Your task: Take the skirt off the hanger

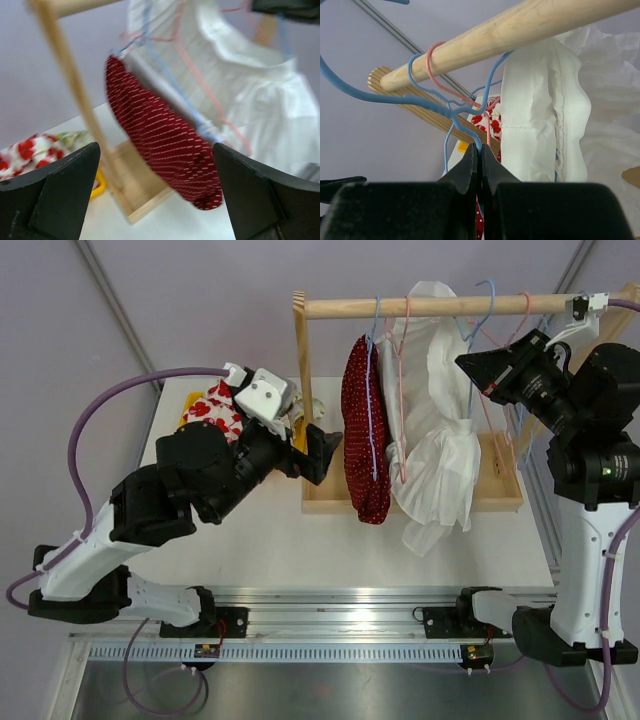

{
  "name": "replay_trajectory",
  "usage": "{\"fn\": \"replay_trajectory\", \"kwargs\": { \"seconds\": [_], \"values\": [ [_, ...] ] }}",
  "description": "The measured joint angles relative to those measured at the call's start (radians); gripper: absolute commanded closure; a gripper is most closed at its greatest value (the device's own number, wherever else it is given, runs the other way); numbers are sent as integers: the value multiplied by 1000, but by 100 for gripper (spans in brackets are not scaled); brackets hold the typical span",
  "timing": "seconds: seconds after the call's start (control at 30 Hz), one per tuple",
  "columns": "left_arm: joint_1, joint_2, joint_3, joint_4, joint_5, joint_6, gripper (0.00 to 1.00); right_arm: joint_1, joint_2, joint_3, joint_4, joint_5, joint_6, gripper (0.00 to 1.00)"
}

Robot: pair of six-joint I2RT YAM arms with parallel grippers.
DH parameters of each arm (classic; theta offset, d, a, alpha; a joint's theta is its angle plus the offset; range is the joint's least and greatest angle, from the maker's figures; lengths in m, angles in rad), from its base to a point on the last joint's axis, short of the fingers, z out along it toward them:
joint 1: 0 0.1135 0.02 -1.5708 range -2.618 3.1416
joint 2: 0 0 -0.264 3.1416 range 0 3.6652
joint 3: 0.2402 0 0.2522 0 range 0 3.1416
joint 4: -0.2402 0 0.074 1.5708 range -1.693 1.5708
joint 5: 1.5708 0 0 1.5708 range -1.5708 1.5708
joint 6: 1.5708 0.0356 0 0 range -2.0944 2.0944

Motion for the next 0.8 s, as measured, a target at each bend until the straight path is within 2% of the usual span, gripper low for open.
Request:
{"fn": "replay_trajectory", "kwargs": {
  "seconds": [0.13, 0.3, 0.4, 0.57, 0.67, 0.7, 0.8],
  "values": [
    [-173, 121, 131, 7, -20, 16, 1, 0, -75, -45, -16, 35, 9, 100],
    [-352, 286, 98, 105, -33, 35, 1, 0, -191, -98, -63, 79, 25, 100],
    [-393, 389, 53, 154, -24, 33, 1, 0, -229, -98, -93, 87, 36, 100],
    [-390, 469, -5, 215, -14, 18, 2, 0, -256, -60, -150, 99, 41, 100],
    [-388, 469, -36, 284, -14, 12, 32, 0, -270, -49, -175, 109, 48, 100],
    [-388, 468, -45, 312, -14, 12, 51, 0, -276, -48, -182, 113, 50, 100],
    [-388, 444, -123, 419, -5, 8, 77, 0, -294, -45, -199, 121, 59, 100]
  ]
}}
